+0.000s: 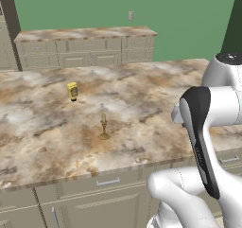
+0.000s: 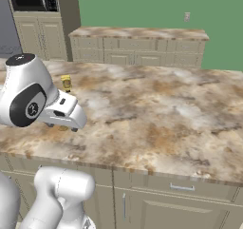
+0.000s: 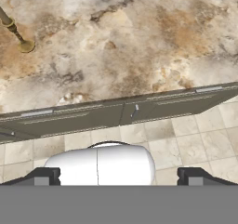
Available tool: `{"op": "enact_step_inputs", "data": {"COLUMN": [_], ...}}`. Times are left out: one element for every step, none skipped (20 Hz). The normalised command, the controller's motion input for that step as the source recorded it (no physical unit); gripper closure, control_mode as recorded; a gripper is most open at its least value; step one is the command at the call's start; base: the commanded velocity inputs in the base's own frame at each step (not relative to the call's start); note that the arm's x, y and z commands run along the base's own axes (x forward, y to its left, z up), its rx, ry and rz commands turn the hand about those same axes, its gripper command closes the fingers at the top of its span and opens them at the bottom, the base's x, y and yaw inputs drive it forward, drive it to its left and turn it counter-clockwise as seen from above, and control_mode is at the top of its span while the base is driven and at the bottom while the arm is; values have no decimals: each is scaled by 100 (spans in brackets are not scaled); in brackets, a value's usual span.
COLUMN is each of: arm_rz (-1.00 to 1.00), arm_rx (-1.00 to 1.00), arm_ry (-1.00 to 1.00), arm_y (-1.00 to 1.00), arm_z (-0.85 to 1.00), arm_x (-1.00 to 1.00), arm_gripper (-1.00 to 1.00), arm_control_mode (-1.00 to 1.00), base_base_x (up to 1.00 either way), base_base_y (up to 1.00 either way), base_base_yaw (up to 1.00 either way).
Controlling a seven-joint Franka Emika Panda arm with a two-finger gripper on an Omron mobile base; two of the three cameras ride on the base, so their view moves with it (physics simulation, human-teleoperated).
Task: Pick the jar and candle from the dining table and place them in the open cabinet. Close the cabinet after placing the objects.
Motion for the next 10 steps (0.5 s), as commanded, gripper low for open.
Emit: {"op": "enact_step_inputs", "data": {"arm_rz": [0, 0, 0, 0, 0, 0, 0, 0, 0, 0], "arm_rx": [0, 0, 0, 0, 0, 0, 0, 0, 0, 0], "arm_ry": [0, 0, 0, 0, 0, 0, 0, 0, 0, 0], "arm_y": [0, 0, 0, 0, 0, 0, 0, 0, 0, 0], "arm_z": [0, 0, 0, 0, 0, 0, 0, 0, 0, 0], "arm_x": [0, 0, 0, 0, 0, 0, 0, 0, 0, 0], "arm_gripper": [-100, -100, -100, -100, -100, -100, -100, -100, -100, -100], "arm_control_mode": [100, 100, 100, 100, 100, 100, 100, 100, 100, 100], "base_base_x": [27, 23, 19, 15, 12, 18, 0, 0, 0, 0], "base_base_y": [0, 6, 12, 16, 26, 13, 0, 0, 0, 0], "base_base_yaw": [-13, -13, -9, -4, -3, 0, 0, 0, 0, 0]}}
